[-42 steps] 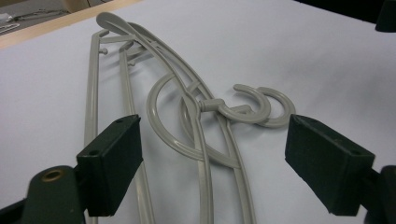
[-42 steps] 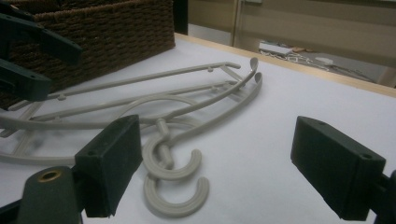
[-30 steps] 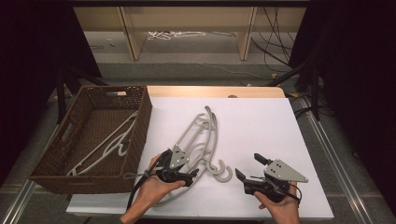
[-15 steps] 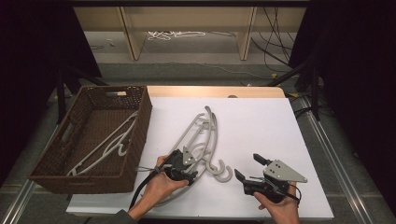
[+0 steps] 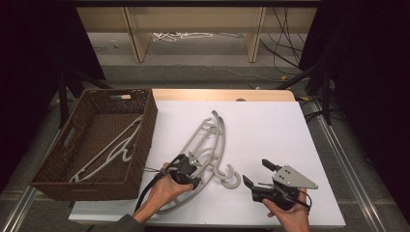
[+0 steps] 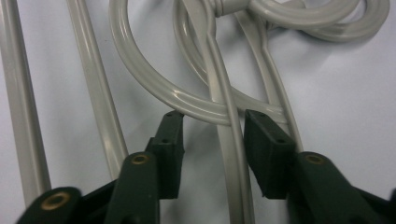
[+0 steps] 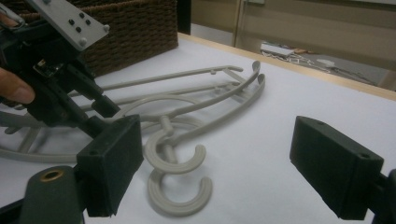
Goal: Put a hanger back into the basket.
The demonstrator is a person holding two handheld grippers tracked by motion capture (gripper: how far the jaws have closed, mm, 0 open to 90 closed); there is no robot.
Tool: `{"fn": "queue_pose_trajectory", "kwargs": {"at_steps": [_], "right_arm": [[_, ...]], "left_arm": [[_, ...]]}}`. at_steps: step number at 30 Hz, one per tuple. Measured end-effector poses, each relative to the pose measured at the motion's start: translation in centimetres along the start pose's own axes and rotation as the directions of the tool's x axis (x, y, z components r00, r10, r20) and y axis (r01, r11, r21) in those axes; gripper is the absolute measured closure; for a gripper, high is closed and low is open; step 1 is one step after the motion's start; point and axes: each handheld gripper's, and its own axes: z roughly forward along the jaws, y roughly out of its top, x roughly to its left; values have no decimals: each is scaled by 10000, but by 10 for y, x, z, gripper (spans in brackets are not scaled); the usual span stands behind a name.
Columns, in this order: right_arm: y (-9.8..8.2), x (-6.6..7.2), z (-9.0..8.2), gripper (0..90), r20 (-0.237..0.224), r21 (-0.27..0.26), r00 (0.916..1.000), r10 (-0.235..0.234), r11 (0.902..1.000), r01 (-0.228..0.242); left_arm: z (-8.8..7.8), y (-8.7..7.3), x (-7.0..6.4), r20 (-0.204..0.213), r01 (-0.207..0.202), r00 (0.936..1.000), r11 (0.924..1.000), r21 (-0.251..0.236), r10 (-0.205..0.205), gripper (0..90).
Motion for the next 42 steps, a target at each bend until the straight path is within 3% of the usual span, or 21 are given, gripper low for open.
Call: {"fn": "queue_pose_trajectory", "kwargs": {"at_steps": [1, 5, 7, 9, 11, 12, 13, 15, 18, 21, 23, 25, 29, 30, 33, 37, 40, 41, 42], "right_arm": [[0, 0, 0, 181, -22, 36, 10000, 32, 10000, -32], [0, 0, 0, 182, -38, -18, 10000, 55, 10000, -55], [-1, 0, 0, 182, -105, 15, 9998, 143, 9999, -143], [0, -2, 0, 184, 57, -197, 9999, -92, 9998, 93], [-1, -1, 0, 185, -78, -33, 9999, 76, 10000, -76], [0, -2, 0, 185, 29, 42, 10000, -52, 10000, 52], [0, -2, 0, 185, 2, -17, 10000, -16, 10000, 16], [0, -1, 0, 185, -16, -57, 10000, 31, 10000, -31], [0, -2, 0, 184, 11, 62, 10000, -52, 10000, 52], [0, -2, 0, 184, -107, -17, 9999, -6, 10000, 6], [-1, -1, 0, 184, 14, 75, 10000, -16, 10000, 16], [0, -1, 0, 183, -15, 7, 10000, 27, 10000, -27], [0, -1, -1, 183, 10, 81, 10000, 26, 10000, -26], [0, -1, 0, 183, 10, -29, 10000, -7, 10000, 7], [-1, -1, 0, 182, -75, 81, 10000, -31, 10000, 31], [0, -1, 0, 182, 11, 84, 10000, -1, 10000, 1], [0, -1, 0, 182, 14, 83, 10000, 33, 10000, -33], [0, -2, 0, 182, 92, -56, 9999, -124, 9999, 125], [0, -1, 0, 182, 30, 83, 10000, -10, 10000, 10]], "left_arm": [[1, -1, -2, -152, 48, 9999, 9998, -211, -51, 661], [-6, -1, 0, -50, 185, 9998, 9995, -265, -187, 779], [-12, 0, 4, -104, 260, 9996, 9988, -423, -265, 787], [-16, -1, 8, -23, 367, 9993, 9978, -544, -369, 790], [-20, -4, 13, -79, 508, 9986, 9964, -685, -514, 799], [-21, -5, 15, -82, 657, 9978, 9949, -768, -665, 805], [-23, -7, 18, 102, 798, 9968, 9951, -578, -794, 808], [-27, -10, 23, 171, 774, 9969, 9943, -733, -764, 813], [-35, -12, 28, 374, 1066, 9939, 9894, -991, -1034, 814], [-42, -13, 32, 268, 1259, 9920, 9843, -1241, -1235, 816], [-44, -14, 35, 621, 1673, 9852, 9747, -1483, -1596, 817], [-46, -15, 36, 679, 1904, 9810, 9682, -1622, -1816, 818], [-51, -18, 43, 1083, 2762, 9601, 9345, -2247, -2577, 818], [-52, -19, 46, 1084, 2769, 9600, 9326, -2315, -2581, 818], [-55, -20, 50, 1296, 3212, 9462, 9090, -2657, -2965, 818], [-62, -20, 51, 1551, 3430, 9382, 8914, -2962, -3095, 818], [-68, -18, 50, 1584, 3418, 9389, 8828, -3223, -3057, 818], [-71, -18, 50, 1644, 3373, 9402, 8834, -3252, -2985, 818], [-73, -16, 49, 1782, 3507, 9350, 8740, -3364, -3066, 819]]}}
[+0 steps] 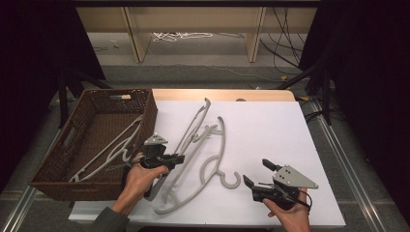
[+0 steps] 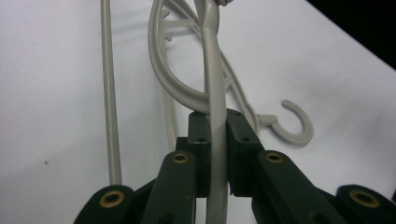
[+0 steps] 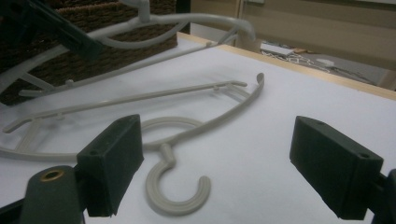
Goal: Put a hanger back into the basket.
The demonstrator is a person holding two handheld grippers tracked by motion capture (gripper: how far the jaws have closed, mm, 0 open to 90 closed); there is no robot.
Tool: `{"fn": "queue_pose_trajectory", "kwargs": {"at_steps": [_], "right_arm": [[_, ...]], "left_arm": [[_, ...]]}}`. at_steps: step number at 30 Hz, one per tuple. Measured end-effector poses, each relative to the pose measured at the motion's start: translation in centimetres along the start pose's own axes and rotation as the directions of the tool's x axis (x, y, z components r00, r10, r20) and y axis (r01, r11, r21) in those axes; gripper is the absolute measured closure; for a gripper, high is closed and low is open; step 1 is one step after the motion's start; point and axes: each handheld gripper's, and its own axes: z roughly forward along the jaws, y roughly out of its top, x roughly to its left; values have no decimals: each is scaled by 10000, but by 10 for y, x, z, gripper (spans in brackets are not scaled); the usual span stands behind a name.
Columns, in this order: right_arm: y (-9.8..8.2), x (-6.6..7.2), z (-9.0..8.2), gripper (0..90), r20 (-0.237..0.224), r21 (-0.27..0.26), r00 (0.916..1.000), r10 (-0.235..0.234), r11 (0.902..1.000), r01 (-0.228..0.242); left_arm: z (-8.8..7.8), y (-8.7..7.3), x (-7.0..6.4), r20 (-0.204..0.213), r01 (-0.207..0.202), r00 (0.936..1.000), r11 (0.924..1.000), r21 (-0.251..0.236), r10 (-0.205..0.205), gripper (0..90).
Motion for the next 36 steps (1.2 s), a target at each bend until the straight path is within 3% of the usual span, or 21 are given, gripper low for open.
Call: {"fn": "queue_pose_trajectory", "kwargs": {"at_steps": [10, 13, 21, 24, 25, 30, 31, 33, 35, 36], "right_arm": [[0, 0, 0, 181, -105, -25, 9999, 26, 10000, -27], [-1, -1, 0, 181, 55, -112, 10000, 30, 9999, -29], [-1, -1, 0, 180, 54, 159, 9999, 86, 9998, -87], [0, -1, -1, 180, 25, 180, 10000, 95, 9998, -96], [-2, 0, 2, 179, -57, -82, 9998, 167, 9998, -167], [0, -2, -1, 180, 35, 264, 9999, 97, 9996, -98], [-1, -1, 1, 179, 101, -23, 9999, 120, 9999, -119], [0, -1, -1, 179, 3, 247, 9999, 108, 9996, -108], [-2, 0, 2, 179, -71, -74, 9998, 165, 9998, -166], [-1, 0, 1, 179, 1, 28, 9999, 148, 9999, -148]], "left_arm": [[-26, 15, -16, 542, -166, 9983, 9958, -896, 215, 819], [-35, 19, -18, 700, -124, 9973, 9935, -1129, 204, 819], [-60, 39, -14, 817, -39, 9965, 9885, -1509, 164, 819], [-65, 47, -6, 888, 105, 9960, 9890, -1474, 27, 819], [-67, 49, -4, 805, 164, 9968, 9878, -1549, -39, 819], [-78, 56, 4, 714, 145, 9974, 9870, -1598, -31, 819], [-82, 57, 7, 737, 198, 9972, 9874, -1569, -83, 819], [-87, 59, 9, 683, 171, 9976, 9871, -1591, -63, 819], [-94, 60, 12, 546, 184, 9985, 9850, -1717, -91, 819], [-97, 61, 14, 559, 213, 9984, 9850, -1713, -119, 819]]}}
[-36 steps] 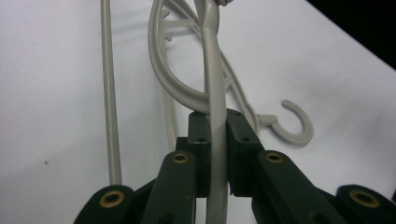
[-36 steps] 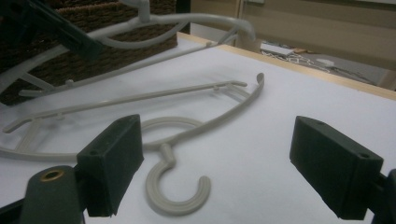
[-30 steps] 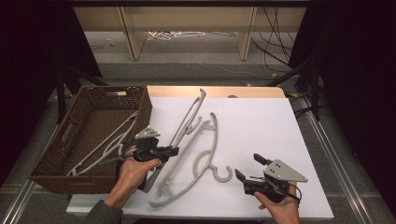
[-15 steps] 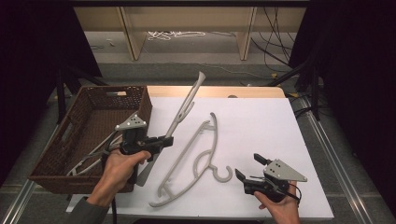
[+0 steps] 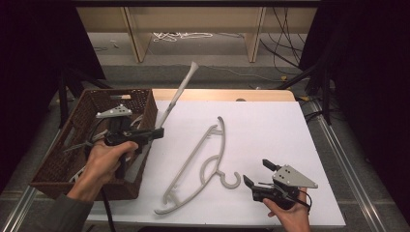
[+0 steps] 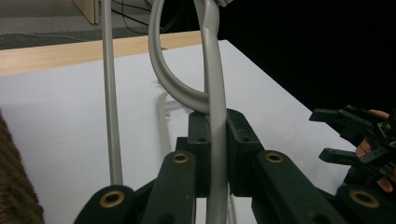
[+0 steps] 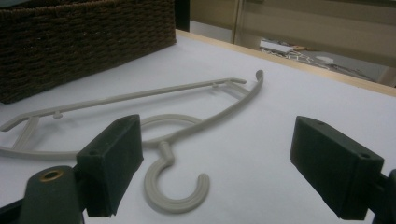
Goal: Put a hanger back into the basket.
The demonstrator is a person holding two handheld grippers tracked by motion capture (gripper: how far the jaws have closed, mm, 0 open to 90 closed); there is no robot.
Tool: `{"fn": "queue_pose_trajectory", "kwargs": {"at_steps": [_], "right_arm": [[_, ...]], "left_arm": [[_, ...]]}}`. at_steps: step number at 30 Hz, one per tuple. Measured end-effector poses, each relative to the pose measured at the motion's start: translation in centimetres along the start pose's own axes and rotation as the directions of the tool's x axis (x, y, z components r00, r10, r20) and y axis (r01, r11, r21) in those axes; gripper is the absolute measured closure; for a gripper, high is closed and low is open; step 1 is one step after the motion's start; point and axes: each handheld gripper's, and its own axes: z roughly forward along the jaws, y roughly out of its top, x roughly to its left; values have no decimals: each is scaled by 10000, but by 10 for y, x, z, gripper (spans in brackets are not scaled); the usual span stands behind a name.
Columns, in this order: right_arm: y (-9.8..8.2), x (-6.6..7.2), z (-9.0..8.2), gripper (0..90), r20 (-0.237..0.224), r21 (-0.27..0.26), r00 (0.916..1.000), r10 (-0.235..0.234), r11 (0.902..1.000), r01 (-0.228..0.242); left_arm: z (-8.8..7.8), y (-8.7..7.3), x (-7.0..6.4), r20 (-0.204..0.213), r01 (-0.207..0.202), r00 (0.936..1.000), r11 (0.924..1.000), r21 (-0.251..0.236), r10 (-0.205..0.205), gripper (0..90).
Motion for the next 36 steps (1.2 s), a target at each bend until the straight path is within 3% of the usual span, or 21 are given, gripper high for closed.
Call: {"fn": "queue_pose_trajectory", "kwargs": {"at_steps": [7, 8, 13, 17, 21, 26, 32, 36], "right_arm": [[0, 0, 1, 179, -48, -36, 10000, 4, 10000, -4], [0, 0, 1, 179, -46, -27, 10000, 5, 10000, -5], [0, 0, 1, 179, 82, 18, 10000, -53, 10000, 53], [0, 0, 1, 179, 75, -15, 10000, -56, 10000, 56], [0, 0, 1, 179, 62, 14, 10000, -54, 10000, 54], [0, 0, 0, 179, 47, 124, 10000, -63, 9999, 62], [0, 0, 0, 179, 38, 180, 10000, -59, 9998, 58], [0, -1, 3, 179, 34, -41, 9998, -207, 9998, 208]], "left_arm": [[-21, 6, 10, -437, -366, 9984, 9993, -36, 364, 819], [-23, 6, 13, -505, -560, 9972, 9983, -141, 552, 819], [-36, 5, 24, -790, -579, 9953, 9982, -140, 566, 819], [-46, 4, 34, -1161, -1041, 9878, 9946, 24, 1037, 819], [-55, 0, 50, -1550, -1254, 9797, 9919, 187, 1268, 819], [-63, -5, 66, -1717, -1312, 9764, 9913, 129, 1314, 819], [-70, -11, 82, -2023, -1679, 9640, 9850, 396, 1724, 819], [-75, -17, 93, -2078, -1759, 9614, 9836, 404, 1804, 819]]}}
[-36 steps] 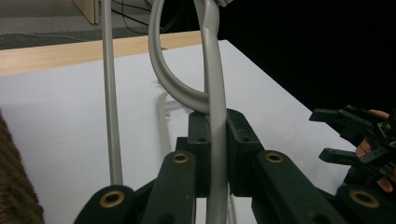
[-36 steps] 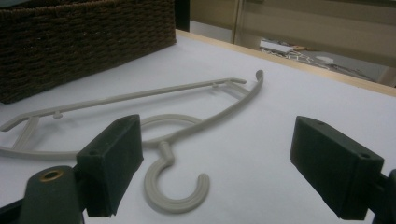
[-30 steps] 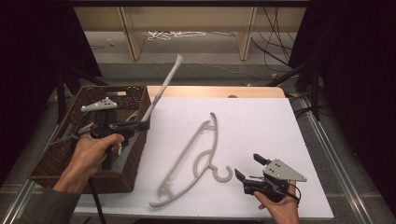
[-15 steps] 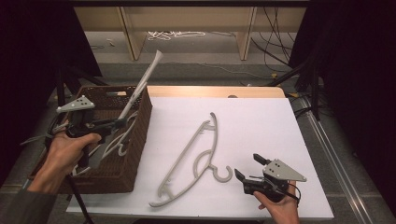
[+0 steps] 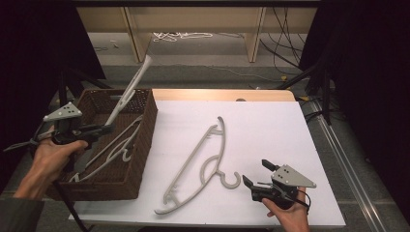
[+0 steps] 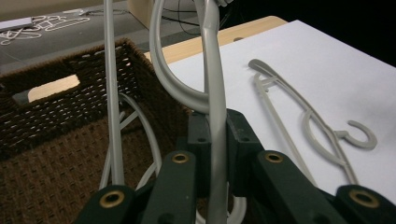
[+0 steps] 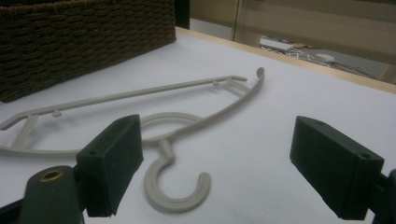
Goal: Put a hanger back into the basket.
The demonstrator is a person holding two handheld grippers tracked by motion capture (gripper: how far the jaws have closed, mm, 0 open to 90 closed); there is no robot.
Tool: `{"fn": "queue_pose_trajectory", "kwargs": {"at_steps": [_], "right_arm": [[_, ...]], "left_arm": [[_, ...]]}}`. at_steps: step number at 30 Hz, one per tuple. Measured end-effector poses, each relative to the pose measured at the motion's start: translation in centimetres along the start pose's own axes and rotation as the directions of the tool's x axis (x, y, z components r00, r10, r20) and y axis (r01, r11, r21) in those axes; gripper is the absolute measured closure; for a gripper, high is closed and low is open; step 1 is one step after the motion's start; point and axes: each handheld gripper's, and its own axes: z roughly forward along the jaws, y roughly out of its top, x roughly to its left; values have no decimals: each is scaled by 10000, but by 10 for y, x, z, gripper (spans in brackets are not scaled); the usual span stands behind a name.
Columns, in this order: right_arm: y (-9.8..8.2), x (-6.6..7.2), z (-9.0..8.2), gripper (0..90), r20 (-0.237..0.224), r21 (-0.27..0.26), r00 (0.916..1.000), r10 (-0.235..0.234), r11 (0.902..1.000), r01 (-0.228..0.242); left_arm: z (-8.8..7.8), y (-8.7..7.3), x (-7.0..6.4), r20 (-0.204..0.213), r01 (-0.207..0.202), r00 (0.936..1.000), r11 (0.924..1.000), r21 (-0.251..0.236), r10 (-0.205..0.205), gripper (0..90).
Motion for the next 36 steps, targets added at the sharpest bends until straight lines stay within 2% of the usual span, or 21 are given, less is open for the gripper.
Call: {"fn": "queue_pose_trajectory", "kwargs": {"at_steps": [1, 3, 7, 8, 10, 13, 17, 18, 19, 22, 23, 25, 26, 27, 28, 29, 30, 33, 35, 36], "right_arm": [[0, 2, 0, 179, -133, 55, 9996, 239, 9997, -238], [0, 1, 0, 179, -80, 67, 9998, 173, 9998, -173], [0, 1, 0, 179, 29, 151, 9999, 159, 9998, -159], [0, 0, 1, 179, 120, -29, 9999, 14, 10000, -14], [0, 2, 0, 179, 31, 153, 9999, 149, 9998, -150], [0, 1, 0, 179, 86, 60, 9999, 97, 9999, -98], [-1, 1, 0, 179, 66, 137, 9998, 166, 9998, -167], [-1, 1, 0, 179, 104, 111, 9998, 165, 9998, -166], [-1, 0, 1, 179, 141, 24, 9999, -7, 10000, 7], [-1, 1, 0, 179, -6, 253, 9999, 152, 9996, -152], [0, 1, 0, 180, 34, 225, 9999, 152, 9996, -153], [0, 1, 0, 180, 65, 199, 9999, 115, 9997, -116], [-1, 0, 1, 180, 198, 23, 9998, -12, 10000, 12], [-1, 1, 0, 180, 82, 181, 9998, 154, 9997, -156], [-1, 0, 0, 180, 66, 236, 9998, 175, 9996, -177], [-1, -1, 0, 180, 131, 148, 9999, 21, 9999, -23], [-1, 1, 0, 180, 36, 287, 9999, 158, 9995, -159], [-1, 1, 1, 180, 54, 306, 9999, 124, 9995, -125], [-1, 2, 2, 180, 67, 234, 9999, 112, 9997, -114], [-1, 2, 2, 180, 110, 208, 9999, 106, 9997, -108]], "left_arm": [[-1, -2, 2, -31, -30, 10000, 10000, 27, 30, 819], [-2, -6, 6, -79, 9, 10000, 10000, 82, -8, 819], [-6, -15, 12, -114, -315, 9994, 9992, 233, 318, 819], [-7, -17, 13, -103, -319, 9994, 9991, 274, 322, 819], [-8, -22, 15, -121, -310, 9994, 9990, 316, 314, 819], [-11, -31, 20, -114, -524, 9985, 9972, 541, 531, 819], [-13, -40, 24, -175, -483, 9986, 9959, 760, 497, 819], [-14, -43, 26, -194, -521, 9984, 9949, 869, 540, 819], [-16, -44, 28, -164, -779, 9967, 9916, 1030, 800, 819], [-17, -50, 31, -135, -679, 9975, 9927, 999, 696, 819], [-18, -51, 33, -130, -783, 9967, 9896, 1209, 804, 819], [-17, -55, 34, -76, -654, 9977, 9902, 1237, 669, 819], [-17, -57, 35, -127, -689, 9974, 9893, 1286, 711, 819], [-18, -58, 38, -37, -1024, 9945, 9811, 1642, 1044, 819], [-18, -60, 37, -94, -853, 9961, 9837, 1582, 879, 819], [-18, -61, 39, -56, -899, 9957, 9828, 1611, 920, 819], [-17, -62, 39, -5, -877, 9960, 9830, 1613, 889, 819], [-16, -64, 39, 171, -1142, 9935, 9781, 1738, 1129, 819], [-16, -64, 39, 267, -1351, 9908, 9709, 1979, 1325, 818], [-15, -64, 39, 245, -1305, 9914, 9684, 2127, 1283, 818]]}}
